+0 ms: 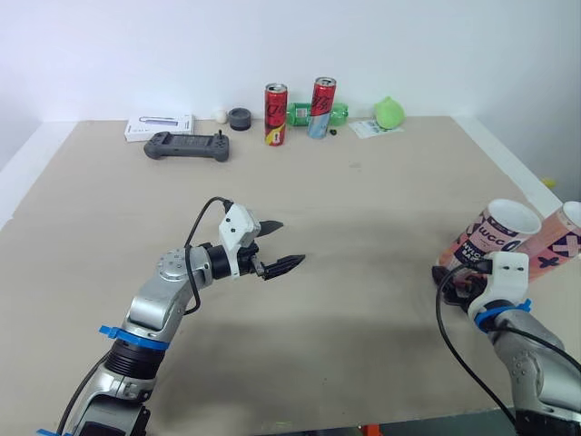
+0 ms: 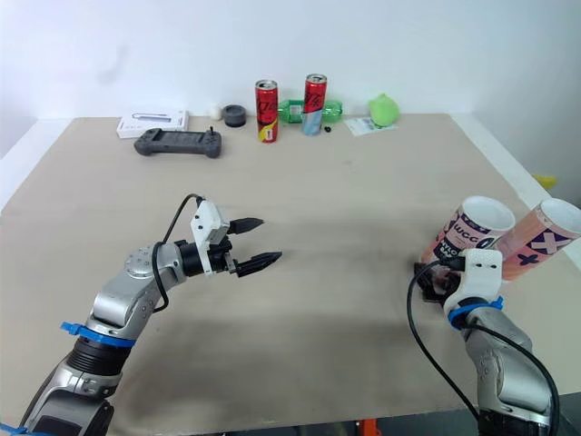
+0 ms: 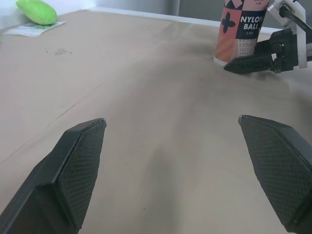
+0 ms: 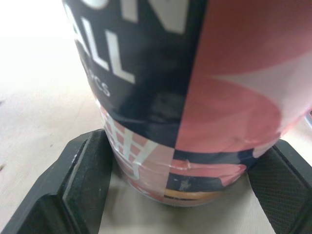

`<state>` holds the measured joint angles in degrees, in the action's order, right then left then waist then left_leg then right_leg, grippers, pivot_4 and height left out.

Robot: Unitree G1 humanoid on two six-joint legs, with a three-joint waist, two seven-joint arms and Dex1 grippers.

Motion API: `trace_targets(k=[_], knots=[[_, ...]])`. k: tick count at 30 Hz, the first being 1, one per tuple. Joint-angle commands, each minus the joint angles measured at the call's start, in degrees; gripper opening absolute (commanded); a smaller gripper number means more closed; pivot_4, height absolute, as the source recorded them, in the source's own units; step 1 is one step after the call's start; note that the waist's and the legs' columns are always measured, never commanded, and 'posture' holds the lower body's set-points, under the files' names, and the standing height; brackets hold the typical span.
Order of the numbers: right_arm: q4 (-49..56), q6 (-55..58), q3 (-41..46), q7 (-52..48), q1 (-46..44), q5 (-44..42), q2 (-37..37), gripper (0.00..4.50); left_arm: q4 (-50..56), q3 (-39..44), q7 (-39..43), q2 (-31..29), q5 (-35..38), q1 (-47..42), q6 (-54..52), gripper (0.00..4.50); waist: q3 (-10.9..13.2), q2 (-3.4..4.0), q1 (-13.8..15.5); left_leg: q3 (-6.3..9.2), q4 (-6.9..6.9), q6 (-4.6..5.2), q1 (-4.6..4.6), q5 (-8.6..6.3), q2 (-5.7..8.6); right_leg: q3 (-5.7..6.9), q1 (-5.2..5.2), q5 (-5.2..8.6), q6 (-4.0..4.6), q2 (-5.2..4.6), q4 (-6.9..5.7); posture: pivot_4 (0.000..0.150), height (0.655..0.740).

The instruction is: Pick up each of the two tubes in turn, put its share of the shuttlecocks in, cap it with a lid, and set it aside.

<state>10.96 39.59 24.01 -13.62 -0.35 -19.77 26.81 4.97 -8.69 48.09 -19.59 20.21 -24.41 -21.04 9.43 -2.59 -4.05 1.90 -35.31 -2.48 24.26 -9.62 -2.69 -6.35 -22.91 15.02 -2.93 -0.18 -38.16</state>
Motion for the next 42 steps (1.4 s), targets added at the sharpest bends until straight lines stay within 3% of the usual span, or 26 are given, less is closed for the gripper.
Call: trace_targets(k=[1, 11, 14, 21, 25, 28, 32, 39, 42], knots=[[-2.86, 6.11, -4.27, -0.62, 3.64, 0.98, -0.32, 4.35, 0.82, 0.5, 0.46, -0.48, -0.08, -0.6, 1.21, 4.5, -0.12, -0.19, 0.0, 0.0, 0.0, 0.0, -0.02, 0.0, 0.0, 0.0, 0.02, 0.0, 0.0, 0.0, 0.0, 0.15, 0.74], [-3.6, 5.28, -5.85, -1.4, 6.35, 1.86, -0.22, 4.35, 0.96, 0.26, 0.33, -0.58, -0.21, -0.48, 1.23, 4.5, -1.06, -1.0, 1.16, 0.04, 0.01, -0.07, -0.14, -0.16, -0.08, 0.09, 0.14, 0.16, 0.14, 0.02, 0.03, 0.15, 0.74], [-4.97, -1.15, -4.24, 0.18, 4.98, 2.8, -2.88, 4.35, 0.95, 0.29, 0.27, -0.53, -0.16, -0.52, 1.22, 4.5, -1.14, -1.09, 1.3, 0.03, 0.01, -0.15, -0.23, -0.23, -0.12, 0.1, 0.24, 0.2, 0.17, 0.03, 0.08, 0.15, 0.74], [-13.97, -15.24, -0.98, 1.96, -0.91, 4.28, -6.1, 4.35, 0.27, 0.58, -0.19, -0.14, -0.32, -1.1, 1.83, 4.5, -1.01, -0.96, 0.84, -0.33, -0.02, -0.21, -0.86, -0.27, -0.24, -0.08, 0.58, 0.12, 0.2, -0.03, 0.13, 0.15, 0.74], [-18.12, -19.89, -1.5, 2.07, -5.2, 4.74, -6.28, 4.35, 0.07, 0.39, -0.37, 0.18, -0.41, -1.4, 2.09, 4.5, -0.55, -0.25, -0.09, -0.29, -0.03, -0.43, -0.91, -0.41, -0.26, -0.1, 0.67, 0.12, 0.21, -0.12, 0.94, 0.15, 0.74], [-19.72, -23.02, -1.83, 2.36, -7.9, 5.35, -5.89, 4.35, 0.11, 0.4, -0.43, 0.27, -0.48, -1.4, 2.21, 4.5, -0.29, -0.13, -0.26, -0.48, -0.08, -0.43, -0.86, -0.4, -0.13, -0.17, 0.69, 0.11, 0.21, -0.43, 1.23, 0.15, 0.74], [-21.19, -25.43, -2.07, 2.13, -10.04, 6.09, -5.5, 4.35, 0.28, 0.44, -0.55, 0.3, -0.43, -1.36, 2.14, 4.5, 0.04, -0.11, -0.31, -0.96, -0.08, -0.2, -0.85, -0.26, 0.06, -0.36, 0.55, 0.1, 0.19, -0.83, 1.28, 0.15, 0.74], [-20.65, -25.09, -2.75, 0.95, -9.23, 6.47, -5.28, 4.35, 0.78, 0.49, -0.75, 0.28, -0.34, -1.01, 2.0, 4.5, 0.04, -0.17, -0.43, -1.48, -0.06, 0.08, -0.84, -0.25, 0.17, -0.91, 0.46, -0.81, -0.83, -0.88, 1.29, 0.15, 0.74], [-18.71, -24.34, -2.67, 0.83, -7.37, 6.32, -5.43, 4.35, 1.14, 0.42, -0.86, 0.25, -0.3, -0.72, 1.83, 4.5, 0.04, -0.16, -0.43, -1.38, 0.04, 0.13, -0.8, -0.58, 0.11, -0.91, 0.37, -0.78, -0.71, -0.68, 1.28, 0.15, 0.74]])
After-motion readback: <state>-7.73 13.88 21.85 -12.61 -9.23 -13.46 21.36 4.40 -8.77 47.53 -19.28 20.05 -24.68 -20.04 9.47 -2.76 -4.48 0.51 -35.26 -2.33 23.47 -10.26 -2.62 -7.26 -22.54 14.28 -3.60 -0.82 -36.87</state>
